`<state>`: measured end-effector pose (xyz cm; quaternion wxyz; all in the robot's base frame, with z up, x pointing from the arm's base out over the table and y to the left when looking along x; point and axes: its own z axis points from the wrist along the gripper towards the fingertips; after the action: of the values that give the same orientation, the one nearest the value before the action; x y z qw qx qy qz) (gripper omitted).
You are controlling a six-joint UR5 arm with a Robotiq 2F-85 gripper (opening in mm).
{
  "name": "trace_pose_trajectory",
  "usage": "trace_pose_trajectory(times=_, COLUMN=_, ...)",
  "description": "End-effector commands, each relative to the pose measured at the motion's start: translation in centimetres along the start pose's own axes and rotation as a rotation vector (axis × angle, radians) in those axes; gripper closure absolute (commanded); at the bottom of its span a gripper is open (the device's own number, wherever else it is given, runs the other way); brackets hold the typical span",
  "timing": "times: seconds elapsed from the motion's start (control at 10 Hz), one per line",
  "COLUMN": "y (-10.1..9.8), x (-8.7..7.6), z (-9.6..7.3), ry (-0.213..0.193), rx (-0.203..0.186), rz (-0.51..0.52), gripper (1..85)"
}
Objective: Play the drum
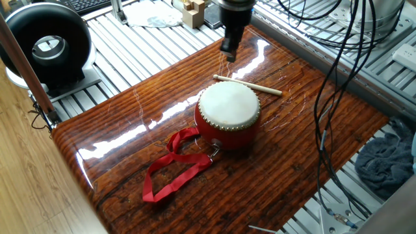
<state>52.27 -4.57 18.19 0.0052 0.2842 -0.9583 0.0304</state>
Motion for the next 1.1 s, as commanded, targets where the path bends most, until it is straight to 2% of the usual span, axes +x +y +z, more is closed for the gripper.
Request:
trace_pose_trajectory(times=0.0, y=-0.8, x=1.6, z=0.0, ry=0.021, rx=-0.007, rz=-0.156, gripper=84.7)
trace_pose_trajectory(times=0.3, y=-0.5, x=1.4, z=0.3, ry=0.013, rx=-0.022, rz=-0.194, gripper=84.7)
trace_pose_trajectory(times=0.9, y=-0.8, x=1.3, z=1.0, ry=0.009, rx=-0.021, rz=-0.254, gripper=84.7)
trace_pose_trajectory(times=1.0, y=-1.1, x=1.2, z=1.1, ry=-0.002, rx=-0.026, rz=-0.276, gripper=84.7)
